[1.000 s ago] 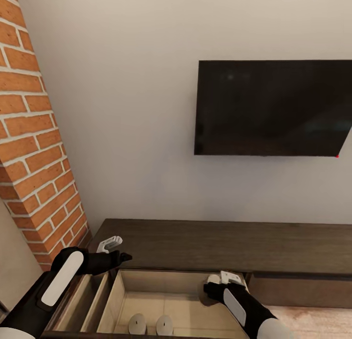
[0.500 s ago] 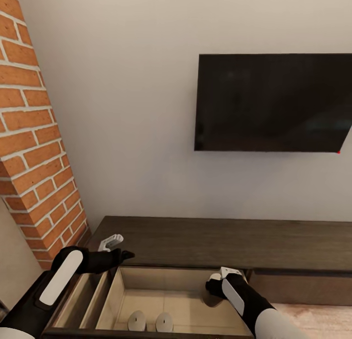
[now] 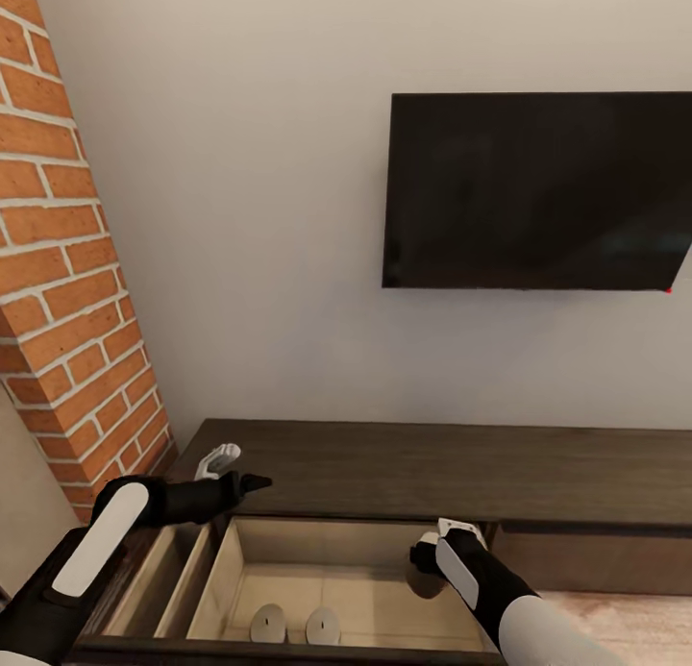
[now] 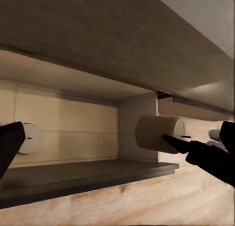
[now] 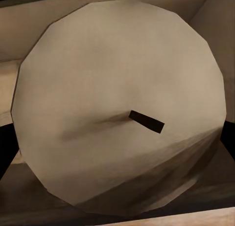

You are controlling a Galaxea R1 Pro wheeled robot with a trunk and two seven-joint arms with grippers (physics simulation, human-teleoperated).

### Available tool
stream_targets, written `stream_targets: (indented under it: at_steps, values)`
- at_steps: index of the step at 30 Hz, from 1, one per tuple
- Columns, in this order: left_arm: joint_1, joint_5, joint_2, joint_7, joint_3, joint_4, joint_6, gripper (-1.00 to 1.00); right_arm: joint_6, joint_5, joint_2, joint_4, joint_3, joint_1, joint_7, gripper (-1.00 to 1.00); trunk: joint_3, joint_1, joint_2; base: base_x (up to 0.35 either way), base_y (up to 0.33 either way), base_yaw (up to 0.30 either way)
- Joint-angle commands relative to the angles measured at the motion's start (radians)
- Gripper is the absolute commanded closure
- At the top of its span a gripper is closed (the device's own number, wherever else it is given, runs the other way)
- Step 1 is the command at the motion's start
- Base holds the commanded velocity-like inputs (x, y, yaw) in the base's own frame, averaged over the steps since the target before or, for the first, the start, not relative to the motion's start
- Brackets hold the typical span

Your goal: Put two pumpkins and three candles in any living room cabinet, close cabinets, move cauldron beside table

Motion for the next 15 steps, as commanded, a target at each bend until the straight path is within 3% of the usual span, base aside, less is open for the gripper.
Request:
stream_targets:
  at_steps: [1, 6, 10, 15]
  values:
    - [0.000, 0.052, 0.013, 0.010, -0.001, -0.003, 0.001, -1.00, -0.006, -0.011, 0.000, -0.002, 0.008, -0.001, -0.009, 1.00, -0.004, 0.004, -0.008, 0.000, 0.000, 0.000]
    - [0.001, 0.239, 0.082, 0.009, -0.002, -0.006, 0.001, -1.00, -0.055, -0.011, 0.000, 0.004, 0.008, -0.001, -0.011, 1.00, -0.020, 0.023, -0.043, 0.000, 0.000, 0.000]
    - [0.005, 0.312, 0.101, 0.009, -0.002, -0.006, 0.001, -1.00, -0.062, -0.011, 0.000, 0.005, 0.008, -0.001, -0.011, 1.00, -0.032, 0.038, -0.071, 0.000, 0.000, 0.000]
    - [0.012, 0.352, 0.104, 0.008, -0.002, -0.008, 0.001, -1.00, -0.066, -0.010, 0.000, 0.005, 0.008, -0.002, -0.011, 1.00, -0.048, 0.058, -0.106, 0.000, 0.000, 0.000]
